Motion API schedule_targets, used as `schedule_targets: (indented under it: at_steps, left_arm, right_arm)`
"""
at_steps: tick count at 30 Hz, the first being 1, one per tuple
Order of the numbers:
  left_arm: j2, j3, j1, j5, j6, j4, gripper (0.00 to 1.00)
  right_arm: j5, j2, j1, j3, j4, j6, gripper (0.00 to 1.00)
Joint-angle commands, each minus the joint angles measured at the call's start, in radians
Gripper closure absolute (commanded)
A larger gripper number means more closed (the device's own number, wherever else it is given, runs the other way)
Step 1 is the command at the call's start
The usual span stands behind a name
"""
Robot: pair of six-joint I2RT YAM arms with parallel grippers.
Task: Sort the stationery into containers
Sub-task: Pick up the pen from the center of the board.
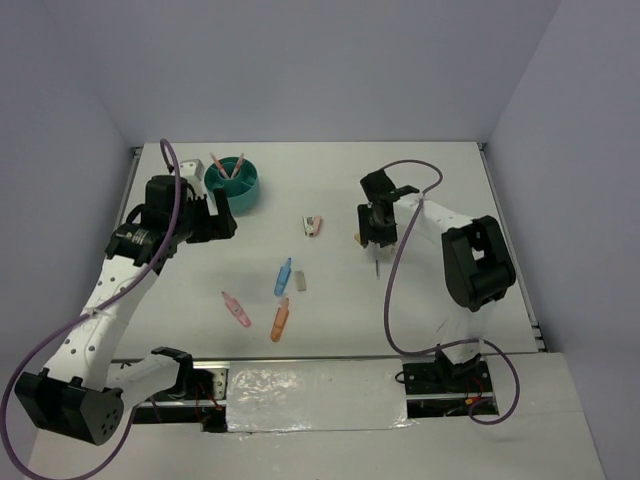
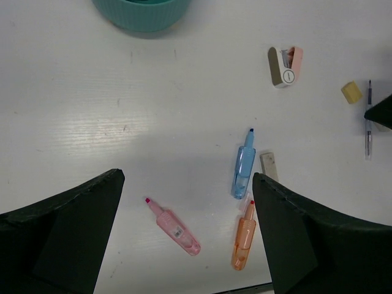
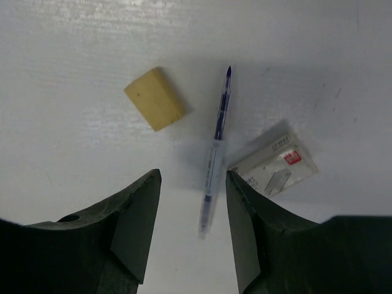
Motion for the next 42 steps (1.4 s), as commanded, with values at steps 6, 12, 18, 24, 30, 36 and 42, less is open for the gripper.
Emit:
schedule_targets:
  at_steps: [6, 12, 18, 24, 30, 36, 42]
  left_arm:
    - [0.017, 0.126, 0.001, 0.066, 0.077, -0.032, 0.01]
    - [0.008, 0.111, 0.001, 0.077, 0.077, -0.022, 0.01]
    - [0.014, 0.102, 0.001, 0.098, 0.069, -0.011, 0.01]
    - [0.031, 0.136, 0.001, 0.103, 0.080, -0.011, 0.01]
    - [0.036, 0.122, 0.001, 0.120, 0.068, 0.007, 0.01]
    - [0.030, 0.122, 0.001, 0.109, 0.060, 0.001, 0.01]
    - [0.062, 0.166, 0.001, 0.097, 0.023, -0.052, 0.01]
  right_arm:
    - [0.001, 0.120, -0.025, 0.111, 0.047, -0.032, 0.48]
    - [0.036, 0.094, -0.026, 0.068, 0.055, -0.014, 0.48]
    - [0.041, 0.077, -0.030, 0.010, 0.052, 0.009, 0.54]
    - [0.021, 0.027, -0.028, -0.099, 0.096, 0.020, 0.57]
    - [0.000, -0.010, -0.027, -0.156, 0.105, 0.029, 0.64]
    - [0.003, -0.030, -0.020, -0.192, 0.115, 0.032, 0.74]
    - [-0.074, -0.053, -0.017, -0.187, 0.130, 0.038, 1.00]
